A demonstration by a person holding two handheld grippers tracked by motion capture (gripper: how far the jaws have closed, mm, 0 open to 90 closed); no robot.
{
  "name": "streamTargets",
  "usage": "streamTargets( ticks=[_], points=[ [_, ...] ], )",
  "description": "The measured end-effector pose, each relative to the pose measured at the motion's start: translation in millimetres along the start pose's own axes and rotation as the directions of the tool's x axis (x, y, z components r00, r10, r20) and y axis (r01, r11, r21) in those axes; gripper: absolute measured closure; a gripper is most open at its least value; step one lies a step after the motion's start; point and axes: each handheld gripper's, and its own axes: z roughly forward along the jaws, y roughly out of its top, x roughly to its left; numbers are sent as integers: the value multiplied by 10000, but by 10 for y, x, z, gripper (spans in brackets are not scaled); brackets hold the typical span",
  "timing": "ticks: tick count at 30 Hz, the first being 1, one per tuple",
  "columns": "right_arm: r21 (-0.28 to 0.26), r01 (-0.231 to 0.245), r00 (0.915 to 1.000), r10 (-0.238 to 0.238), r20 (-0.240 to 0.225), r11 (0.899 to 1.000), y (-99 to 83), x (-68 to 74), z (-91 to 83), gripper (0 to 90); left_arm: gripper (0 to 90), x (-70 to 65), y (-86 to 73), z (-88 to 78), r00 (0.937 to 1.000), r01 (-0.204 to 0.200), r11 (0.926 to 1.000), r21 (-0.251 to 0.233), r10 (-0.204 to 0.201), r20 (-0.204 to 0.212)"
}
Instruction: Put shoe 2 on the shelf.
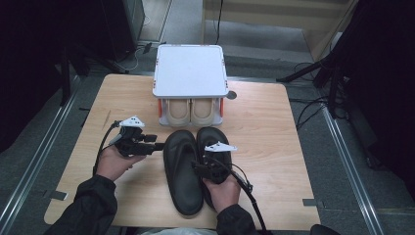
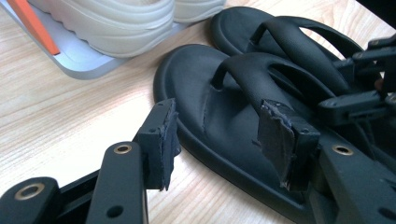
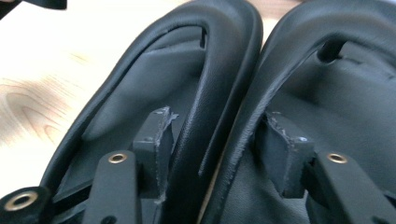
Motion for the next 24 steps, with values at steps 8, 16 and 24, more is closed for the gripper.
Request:
streamTargets(
  ticks=[8,16,24],
  points=[
    [-8,-30,9998,30,188,10000,-11,24,26,541,477,60,32,-24,9996,255,9991,-338,-250,147],
    [12,-370,9992,370,128,9993,-3,-46,14,657,478,68,43,-22,9994,266,9990,-364,-257,249],
    [84,-875,9962,875,0,9961,14,-73,10,692,474,68,42,-12,9992,295,9992,-273,-287,282]
  ],
)
